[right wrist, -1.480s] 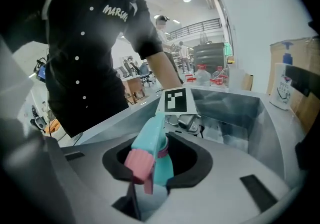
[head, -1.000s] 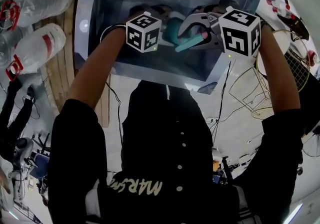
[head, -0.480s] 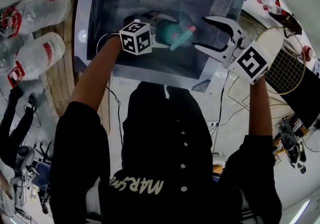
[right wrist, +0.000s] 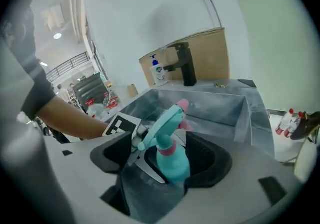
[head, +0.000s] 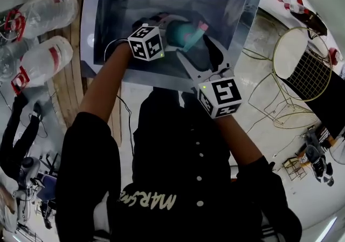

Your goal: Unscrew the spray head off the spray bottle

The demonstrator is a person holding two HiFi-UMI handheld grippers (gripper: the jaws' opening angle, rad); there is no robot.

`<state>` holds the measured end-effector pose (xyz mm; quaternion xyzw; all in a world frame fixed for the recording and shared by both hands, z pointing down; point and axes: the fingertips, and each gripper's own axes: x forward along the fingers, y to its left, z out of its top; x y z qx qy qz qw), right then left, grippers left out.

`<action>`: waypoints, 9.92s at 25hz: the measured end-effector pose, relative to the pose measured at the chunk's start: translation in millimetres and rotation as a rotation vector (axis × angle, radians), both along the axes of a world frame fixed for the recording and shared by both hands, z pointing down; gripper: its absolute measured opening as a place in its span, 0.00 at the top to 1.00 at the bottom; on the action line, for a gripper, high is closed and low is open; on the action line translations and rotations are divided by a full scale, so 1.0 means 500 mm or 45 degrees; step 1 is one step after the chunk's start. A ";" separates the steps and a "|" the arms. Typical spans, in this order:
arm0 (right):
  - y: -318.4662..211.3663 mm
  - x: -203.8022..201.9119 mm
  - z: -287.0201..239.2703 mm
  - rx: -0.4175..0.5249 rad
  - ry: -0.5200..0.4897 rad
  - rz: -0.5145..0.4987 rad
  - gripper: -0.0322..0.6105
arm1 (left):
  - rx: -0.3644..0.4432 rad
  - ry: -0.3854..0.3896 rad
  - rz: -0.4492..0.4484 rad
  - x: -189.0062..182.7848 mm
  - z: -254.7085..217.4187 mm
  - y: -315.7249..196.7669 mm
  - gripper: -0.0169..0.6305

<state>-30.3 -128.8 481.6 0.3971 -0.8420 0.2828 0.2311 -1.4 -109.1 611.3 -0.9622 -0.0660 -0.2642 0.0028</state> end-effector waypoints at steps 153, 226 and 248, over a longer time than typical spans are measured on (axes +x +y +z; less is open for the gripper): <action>-0.004 -0.017 0.033 0.141 0.318 -0.118 0.61 | 0.061 -0.050 0.061 0.021 0.001 0.015 0.37; 0.092 0.244 -0.422 0.802 -0.280 -0.080 0.69 | 0.410 0.072 -0.993 -0.127 -0.472 0.043 0.94; 0.219 0.459 -0.607 0.924 -0.308 0.089 0.69 | 0.587 0.398 -1.720 -0.251 -0.891 0.250 0.94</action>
